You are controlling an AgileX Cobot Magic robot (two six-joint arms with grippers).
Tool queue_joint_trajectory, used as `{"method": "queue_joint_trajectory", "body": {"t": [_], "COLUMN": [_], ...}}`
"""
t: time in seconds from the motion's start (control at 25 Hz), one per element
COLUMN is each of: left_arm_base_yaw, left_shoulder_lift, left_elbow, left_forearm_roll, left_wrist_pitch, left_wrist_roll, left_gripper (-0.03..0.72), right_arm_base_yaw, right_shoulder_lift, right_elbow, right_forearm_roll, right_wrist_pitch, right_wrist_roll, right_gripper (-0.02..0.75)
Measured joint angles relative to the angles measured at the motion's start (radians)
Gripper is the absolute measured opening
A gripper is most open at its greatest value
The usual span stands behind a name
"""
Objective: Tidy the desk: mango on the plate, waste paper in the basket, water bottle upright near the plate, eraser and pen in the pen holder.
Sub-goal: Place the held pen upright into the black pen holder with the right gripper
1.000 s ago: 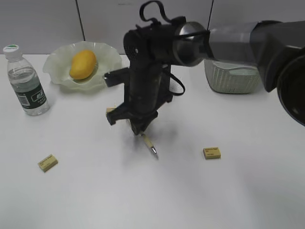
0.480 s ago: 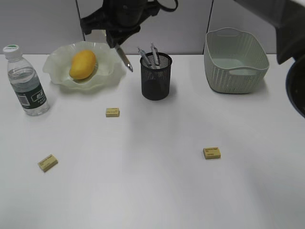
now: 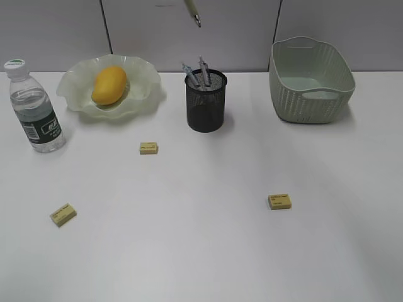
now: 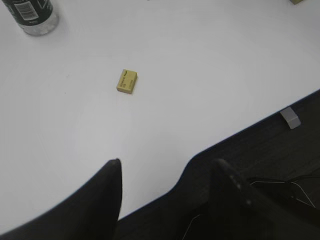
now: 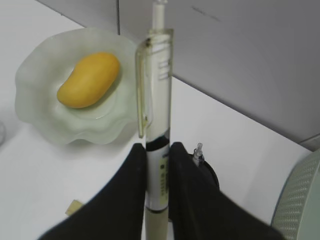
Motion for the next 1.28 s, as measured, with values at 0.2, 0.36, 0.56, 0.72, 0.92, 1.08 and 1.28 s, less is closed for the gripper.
{"method": "queue_joint_trajectory", "body": {"t": [0.2, 0.36, 0.56, 0.72, 0.92, 1.08, 1.28], "left_arm_base_yaw": [0.0, 0.0, 0.0, 0.0, 0.0, 0.0, 0.0], "left_shoulder_lift": [0.0, 0.0, 0.0, 0.0, 0.0, 0.0, 0.0], "left_elbow": [0.0, 0.0, 0.0, 0.0, 0.0, 0.0, 0.0], "left_forearm_roll": [0.0, 0.0, 0.0, 0.0, 0.0, 0.0, 0.0], "left_wrist_pitch": [0.0, 0.0, 0.0, 0.0, 0.0, 0.0, 0.0], "left_wrist_roll": [0.0, 0.0, 0.0, 0.0, 0.0, 0.0, 0.0], "left_gripper": [0.432, 0.432, 0.432, 0.432, 0.432, 0.432, 0.432], "right_arm_base_yaw": [-0.004, -0.005, -0.01, -0.011, -0.011, -0.011, -0.017], "right_shoulder_lift": [0.0, -0.017, -0.107, -0.236, -0.406, -0.508, -0.509], "right_elbow": [0.043, 0.116, 0.249, 0.423, 0.678, 0.863, 0.984], "right_forearm_roll": [-0.041, -0.054, -0.059, -0.062, -0.062, -0.062, -0.096], "right_wrist_pitch": [-0.016, 0.008, 0.021, -0.012, -0.148, -0.39, -0.657], "right_wrist_roll": [0.021, 0.023, 0.022, 0.019, 0.019, 0.02, 0.043], "right_gripper": [0.115, 0.115, 0.115, 0.115, 0.117, 0.117, 0.125]}}
